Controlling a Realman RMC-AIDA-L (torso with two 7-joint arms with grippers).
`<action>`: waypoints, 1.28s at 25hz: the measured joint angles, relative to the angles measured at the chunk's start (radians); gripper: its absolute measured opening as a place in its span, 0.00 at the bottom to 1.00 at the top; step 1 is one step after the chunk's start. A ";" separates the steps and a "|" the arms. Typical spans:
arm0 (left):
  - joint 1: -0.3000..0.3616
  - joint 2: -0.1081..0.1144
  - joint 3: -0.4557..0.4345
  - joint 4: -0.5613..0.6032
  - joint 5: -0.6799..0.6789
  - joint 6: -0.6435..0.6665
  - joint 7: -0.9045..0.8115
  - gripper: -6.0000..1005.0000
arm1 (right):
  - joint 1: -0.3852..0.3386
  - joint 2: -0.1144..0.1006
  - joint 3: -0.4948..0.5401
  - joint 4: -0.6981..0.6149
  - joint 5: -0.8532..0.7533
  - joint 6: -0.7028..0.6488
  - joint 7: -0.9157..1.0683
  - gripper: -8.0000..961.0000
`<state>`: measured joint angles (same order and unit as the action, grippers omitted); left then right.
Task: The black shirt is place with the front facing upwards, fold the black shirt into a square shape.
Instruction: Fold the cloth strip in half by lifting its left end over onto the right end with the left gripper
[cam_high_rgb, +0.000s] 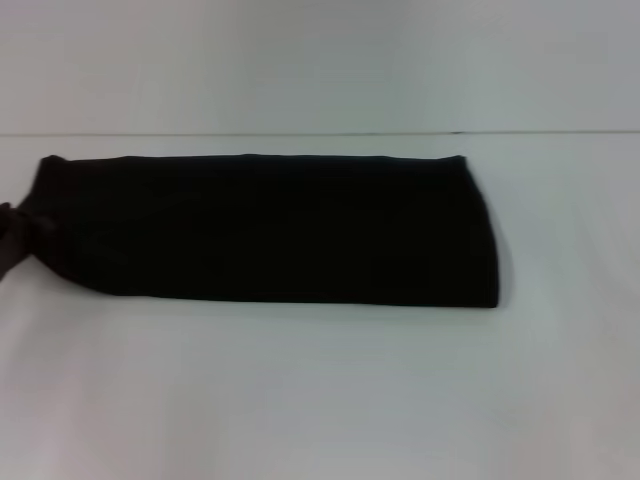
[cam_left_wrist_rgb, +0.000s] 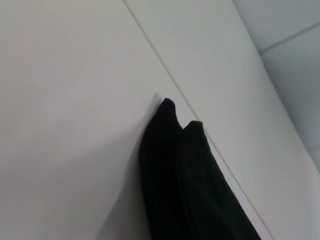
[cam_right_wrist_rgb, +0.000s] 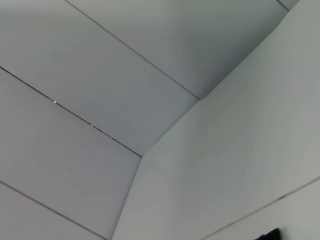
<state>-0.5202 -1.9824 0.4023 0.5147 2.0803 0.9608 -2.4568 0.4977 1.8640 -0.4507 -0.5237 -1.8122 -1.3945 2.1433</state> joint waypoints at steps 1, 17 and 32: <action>0.006 0.000 -0.004 0.010 0.004 0.001 -0.003 0.10 | 0.001 0.000 0.001 0.000 0.000 0.001 0.000 0.98; -0.085 -0.041 0.016 0.207 0.011 0.248 -0.098 0.10 | -0.009 0.007 -0.003 0.008 -0.005 -0.011 -0.009 0.98; -0.381 -0.093 0.569 0.226 0.028 0.225 -0.120 0.10 | 0.013 0.017 -0.009 0.017 -0.005 -0.002 -0.017 0.98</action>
<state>-0.9015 -2.0758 0.9716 0.7410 2.1088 1.1863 -2.5771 0.5107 1.8807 -0.4593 -0.5071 -1.8175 -1.3970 2.1262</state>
